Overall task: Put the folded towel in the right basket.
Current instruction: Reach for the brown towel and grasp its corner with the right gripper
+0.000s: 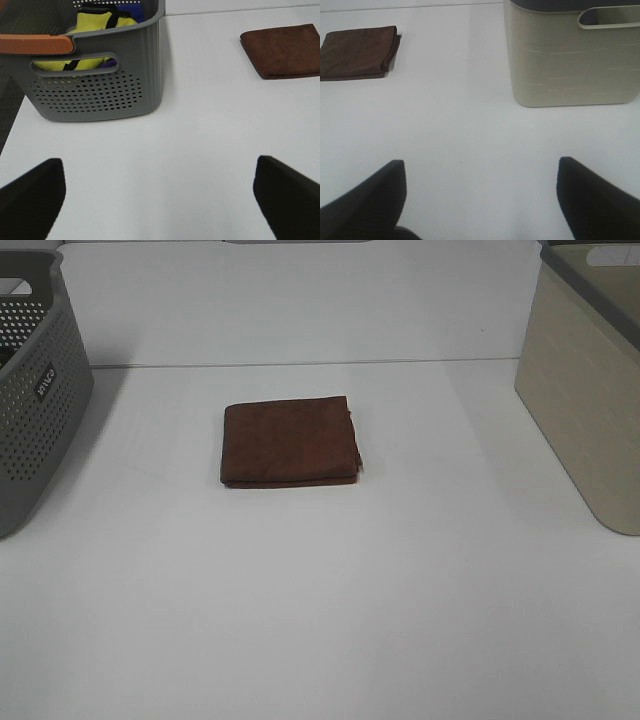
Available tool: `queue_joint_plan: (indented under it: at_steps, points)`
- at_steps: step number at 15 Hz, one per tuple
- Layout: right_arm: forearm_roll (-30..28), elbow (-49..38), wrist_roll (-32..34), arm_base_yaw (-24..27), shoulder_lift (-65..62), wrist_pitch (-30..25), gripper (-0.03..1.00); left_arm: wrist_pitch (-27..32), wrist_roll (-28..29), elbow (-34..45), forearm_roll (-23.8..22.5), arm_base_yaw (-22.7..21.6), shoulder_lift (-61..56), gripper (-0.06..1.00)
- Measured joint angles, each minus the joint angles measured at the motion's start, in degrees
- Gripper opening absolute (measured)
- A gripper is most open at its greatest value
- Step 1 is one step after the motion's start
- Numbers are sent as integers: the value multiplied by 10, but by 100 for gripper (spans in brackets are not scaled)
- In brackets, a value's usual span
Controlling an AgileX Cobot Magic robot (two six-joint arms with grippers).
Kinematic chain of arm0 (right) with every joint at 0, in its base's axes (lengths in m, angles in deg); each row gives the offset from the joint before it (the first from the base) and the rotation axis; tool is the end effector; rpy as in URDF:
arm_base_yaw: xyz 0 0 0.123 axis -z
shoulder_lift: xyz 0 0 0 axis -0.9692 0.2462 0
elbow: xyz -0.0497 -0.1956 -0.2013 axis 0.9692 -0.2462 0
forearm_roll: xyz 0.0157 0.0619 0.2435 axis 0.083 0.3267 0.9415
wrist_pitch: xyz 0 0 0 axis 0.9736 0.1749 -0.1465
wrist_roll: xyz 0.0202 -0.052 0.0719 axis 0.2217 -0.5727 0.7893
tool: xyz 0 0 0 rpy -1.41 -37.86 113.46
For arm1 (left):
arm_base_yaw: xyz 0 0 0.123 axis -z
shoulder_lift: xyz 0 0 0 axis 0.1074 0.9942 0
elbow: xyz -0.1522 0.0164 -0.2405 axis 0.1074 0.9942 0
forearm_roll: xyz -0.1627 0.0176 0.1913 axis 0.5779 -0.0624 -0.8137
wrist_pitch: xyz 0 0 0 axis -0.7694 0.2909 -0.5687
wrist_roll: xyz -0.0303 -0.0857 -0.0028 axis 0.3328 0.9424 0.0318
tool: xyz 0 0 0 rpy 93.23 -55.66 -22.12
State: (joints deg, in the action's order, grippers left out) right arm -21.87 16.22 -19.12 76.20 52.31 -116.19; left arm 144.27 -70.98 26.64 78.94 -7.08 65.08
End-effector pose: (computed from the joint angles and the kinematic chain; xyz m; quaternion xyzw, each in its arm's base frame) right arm -0.0067 0.0055 0.2774 -0.0243 0.8520 0.0159 0.5228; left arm -0.0052 -0.0013 0.2775 0.0084 0.8509 0.0059 0.5253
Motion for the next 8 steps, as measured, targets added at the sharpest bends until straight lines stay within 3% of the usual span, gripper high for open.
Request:
queue_joint_plan:
  at_steps: [8]
  points:
    - [0,0,0,0,0,0,78,0,0,0,0,0,0,97]
